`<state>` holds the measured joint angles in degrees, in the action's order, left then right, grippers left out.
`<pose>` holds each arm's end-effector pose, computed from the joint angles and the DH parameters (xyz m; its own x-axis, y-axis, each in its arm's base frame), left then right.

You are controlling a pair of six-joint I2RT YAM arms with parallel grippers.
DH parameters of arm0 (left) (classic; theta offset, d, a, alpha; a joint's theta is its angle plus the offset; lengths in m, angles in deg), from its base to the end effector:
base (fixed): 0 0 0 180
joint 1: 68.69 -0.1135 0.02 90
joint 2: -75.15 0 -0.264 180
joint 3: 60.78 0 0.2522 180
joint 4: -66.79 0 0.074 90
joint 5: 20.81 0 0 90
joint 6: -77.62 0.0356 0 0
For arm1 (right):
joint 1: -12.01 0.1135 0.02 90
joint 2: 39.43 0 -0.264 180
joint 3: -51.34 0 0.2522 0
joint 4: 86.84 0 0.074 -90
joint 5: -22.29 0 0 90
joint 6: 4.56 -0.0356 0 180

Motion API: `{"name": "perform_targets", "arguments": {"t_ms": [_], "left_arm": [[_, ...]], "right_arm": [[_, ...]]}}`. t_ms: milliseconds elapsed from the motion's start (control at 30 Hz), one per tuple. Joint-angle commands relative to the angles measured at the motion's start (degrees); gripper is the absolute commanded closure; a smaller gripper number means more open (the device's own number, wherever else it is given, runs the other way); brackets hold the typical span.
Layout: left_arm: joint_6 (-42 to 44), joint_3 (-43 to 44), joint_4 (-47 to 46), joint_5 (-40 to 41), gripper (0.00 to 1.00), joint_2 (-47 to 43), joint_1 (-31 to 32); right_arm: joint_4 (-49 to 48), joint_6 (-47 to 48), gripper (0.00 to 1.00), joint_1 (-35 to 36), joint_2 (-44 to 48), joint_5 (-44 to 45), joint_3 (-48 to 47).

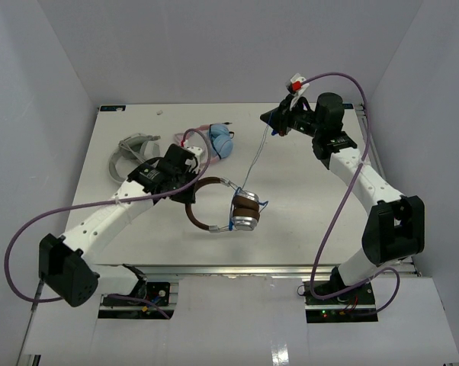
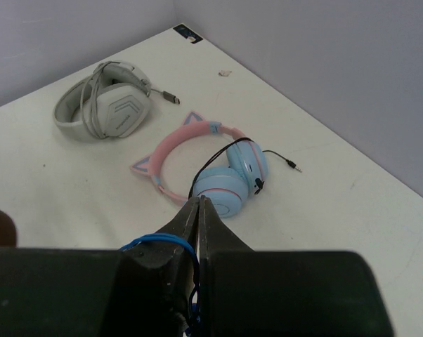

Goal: Wrap the headphones

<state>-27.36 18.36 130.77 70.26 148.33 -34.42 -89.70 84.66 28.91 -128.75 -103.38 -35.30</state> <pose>0.2090 -0.1416 0.2994 -0.8206 0.2464 -0.5157 0.3548 0.9270 -0.1216 0.3496 0.1279 0.3660 -0.0078 0.0092 -0.9999 -0.7941 0.6077 0.0118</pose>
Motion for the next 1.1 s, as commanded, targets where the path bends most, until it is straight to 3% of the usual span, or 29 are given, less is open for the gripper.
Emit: {"name": "perform_targets", "arguments": {"t_ms": [0, 133, 300, 500, 800, 1067], "left_arm": [[-0.31, 6.05, 1.78, 16.88, 1.0, 5.7, 2.34], [-1.64, 9.19, 4.39, 25.6, 1.0, 11.16, 2.91], [-3.33, 10.39, 5.08, 32.13, 1.0, 15.3, 4.04], [-12.14, 14.71, 11.18, 41.8, 1.0, 21.4, 2.83], [-16.8, 21.87, 11.71, 39.62, 1.0, 25.94, -5.3], [-17.82, 20.17, 5.55, 30.73, 1.0, 19.84, -9.73]], "right_arm": [[14.63, 3.25, 0.92, 0.9, 0.76, -3.83, -7.34], [23.24, 3.6, 0.92, 3.75, -1.43, -5.77, -11.98], [30.99, 7.57, 0.92, 8.96, -3.6, 1.96, -16.03], [31.72, 4.25, 0.92, 14.42, -2.49, 3.35, -14.43], [26.76, -0.91, 0.92, 25.15, 4.68, 9.14, -1.45], [14.0, -7.96, 0.92, 30.13, 12.72, 13.91, 13.43]]}}
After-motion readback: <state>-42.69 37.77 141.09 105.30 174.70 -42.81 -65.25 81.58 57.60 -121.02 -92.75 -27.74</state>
